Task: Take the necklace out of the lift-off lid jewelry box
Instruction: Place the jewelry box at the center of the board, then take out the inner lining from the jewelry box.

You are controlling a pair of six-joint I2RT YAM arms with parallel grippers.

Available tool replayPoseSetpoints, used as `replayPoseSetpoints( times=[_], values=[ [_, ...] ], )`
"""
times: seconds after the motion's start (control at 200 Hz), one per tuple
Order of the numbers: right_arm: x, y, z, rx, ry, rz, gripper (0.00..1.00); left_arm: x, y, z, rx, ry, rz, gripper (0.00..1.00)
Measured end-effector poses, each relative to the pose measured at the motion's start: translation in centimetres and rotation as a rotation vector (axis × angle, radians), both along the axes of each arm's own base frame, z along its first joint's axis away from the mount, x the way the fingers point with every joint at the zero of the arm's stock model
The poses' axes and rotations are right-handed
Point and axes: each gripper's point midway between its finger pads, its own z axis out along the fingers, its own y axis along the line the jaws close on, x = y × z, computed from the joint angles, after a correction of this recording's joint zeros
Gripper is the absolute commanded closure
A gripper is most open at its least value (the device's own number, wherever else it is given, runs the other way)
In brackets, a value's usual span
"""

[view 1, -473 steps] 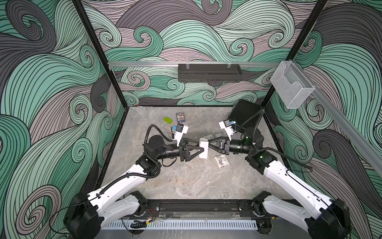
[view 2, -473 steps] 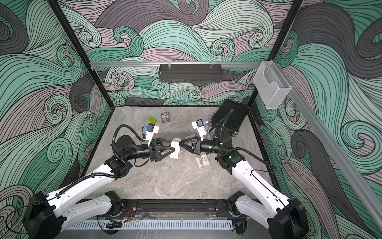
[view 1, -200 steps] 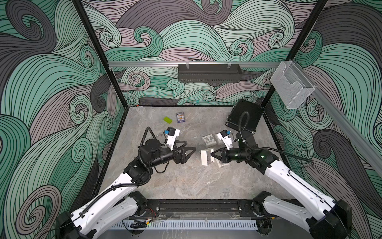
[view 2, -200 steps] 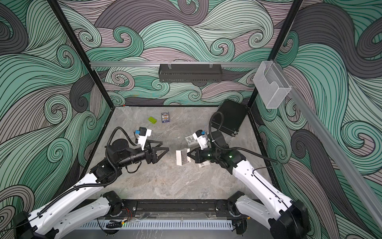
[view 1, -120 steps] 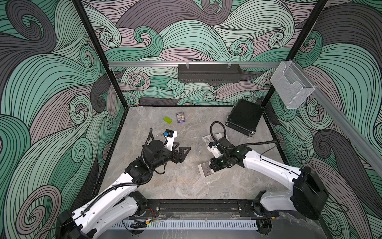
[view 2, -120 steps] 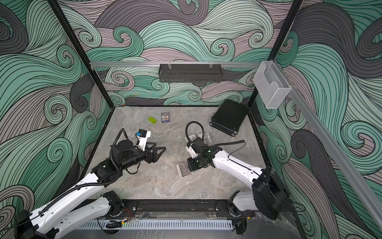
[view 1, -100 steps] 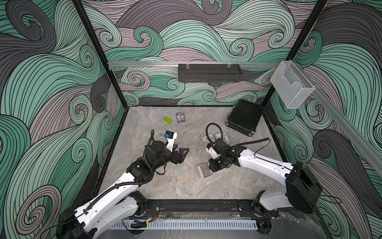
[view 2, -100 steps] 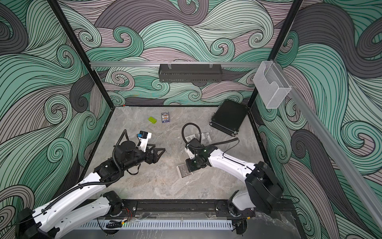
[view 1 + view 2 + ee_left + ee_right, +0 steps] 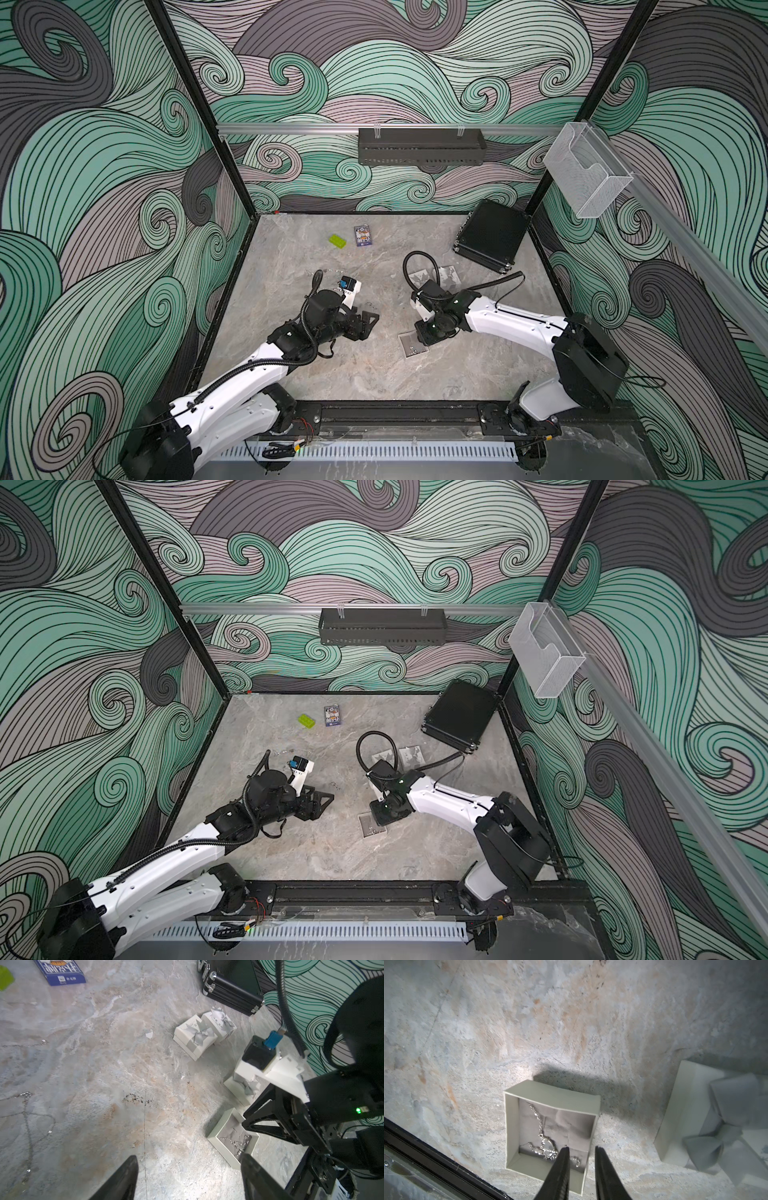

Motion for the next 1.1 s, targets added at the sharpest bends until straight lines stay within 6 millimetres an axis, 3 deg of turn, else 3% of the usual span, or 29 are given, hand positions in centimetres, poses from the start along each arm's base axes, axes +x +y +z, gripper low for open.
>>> replayPoseSetpoints(
  times=[0.185,0.465,0.71,1.101],
  values=[
    [-0.4,0.5,0.6,0.039,0.013,0.003,0.67,-0.4,-0.4,-1.4,0.002,0.036,-0.028,0.27],
    [-1.0,0.2,0.6,0.045,0.019,0.002,0.65,-0.3,-0.6,-1.1,-0.011,0.024,-0.032,0.27],
    [-1.7,1.3,1.9,0.072,-0.033,0.058,0.64,-0.4,-0.5,-1.5,-0.01,0.026,-0.032,0.27],
    [-1.4,3.0,-0.8,0.056,-0.023,0.083,0.58,-1.5,-1.0,-2.1,-0.032,0.027,-0.097,0.28]
  ],
)
